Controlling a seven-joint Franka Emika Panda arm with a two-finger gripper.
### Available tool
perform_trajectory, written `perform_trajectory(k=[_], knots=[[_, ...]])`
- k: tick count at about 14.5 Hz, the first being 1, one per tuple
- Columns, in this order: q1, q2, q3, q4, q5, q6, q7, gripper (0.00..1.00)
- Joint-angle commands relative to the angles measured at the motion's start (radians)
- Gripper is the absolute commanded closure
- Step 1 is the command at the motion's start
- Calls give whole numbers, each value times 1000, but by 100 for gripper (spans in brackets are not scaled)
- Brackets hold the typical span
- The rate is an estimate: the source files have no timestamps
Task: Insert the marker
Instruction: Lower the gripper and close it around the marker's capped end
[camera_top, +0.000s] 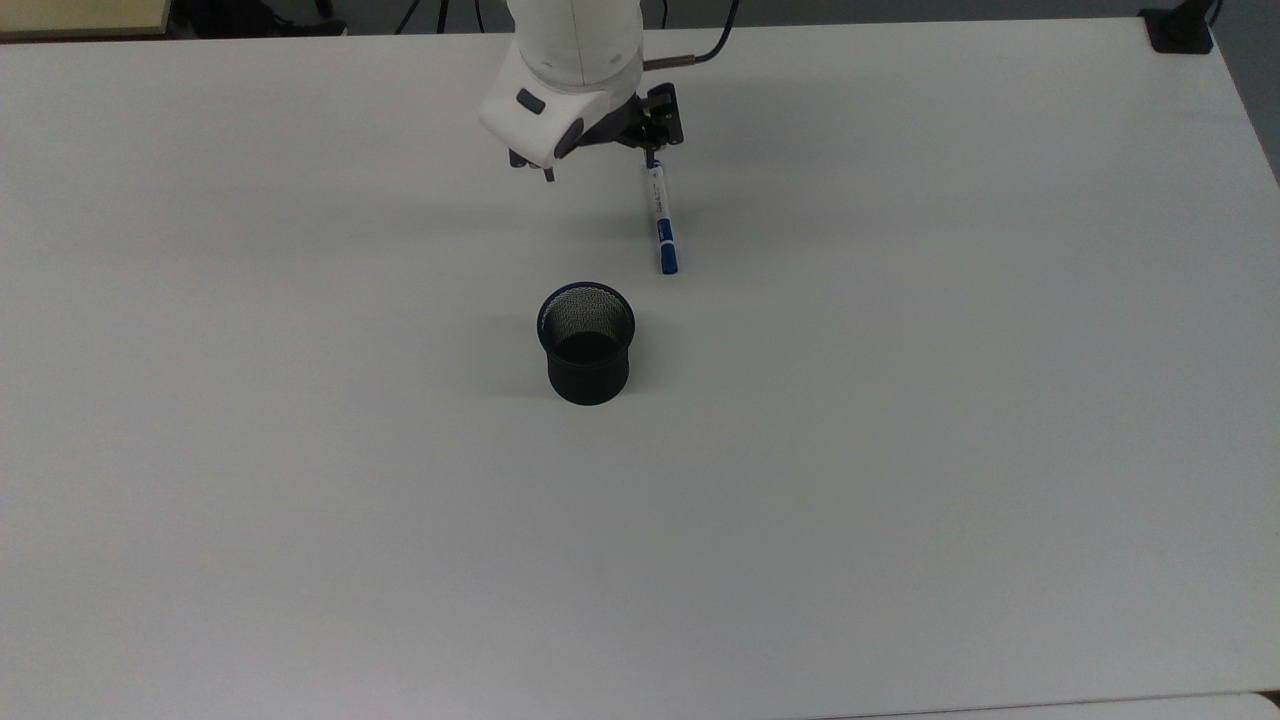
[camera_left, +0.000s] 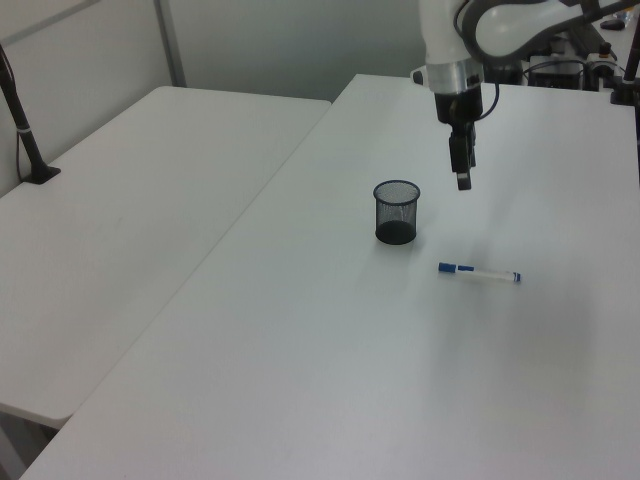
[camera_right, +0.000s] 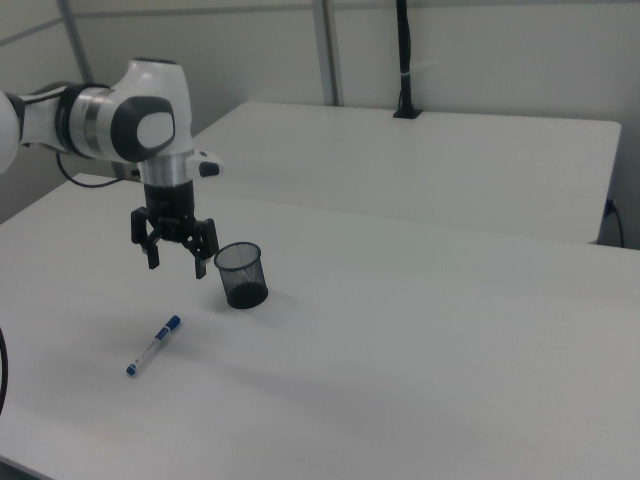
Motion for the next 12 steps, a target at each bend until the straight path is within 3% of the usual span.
perform_trajectory(k=[1,3,5,12], knots=[[39,11,21,-109,11,132,32,0],[50,69,33,-115,-2,192,71,6],[53,120,51,-117,-34,234,112,20],[82,191,54,-103,-43,294,253,26]])
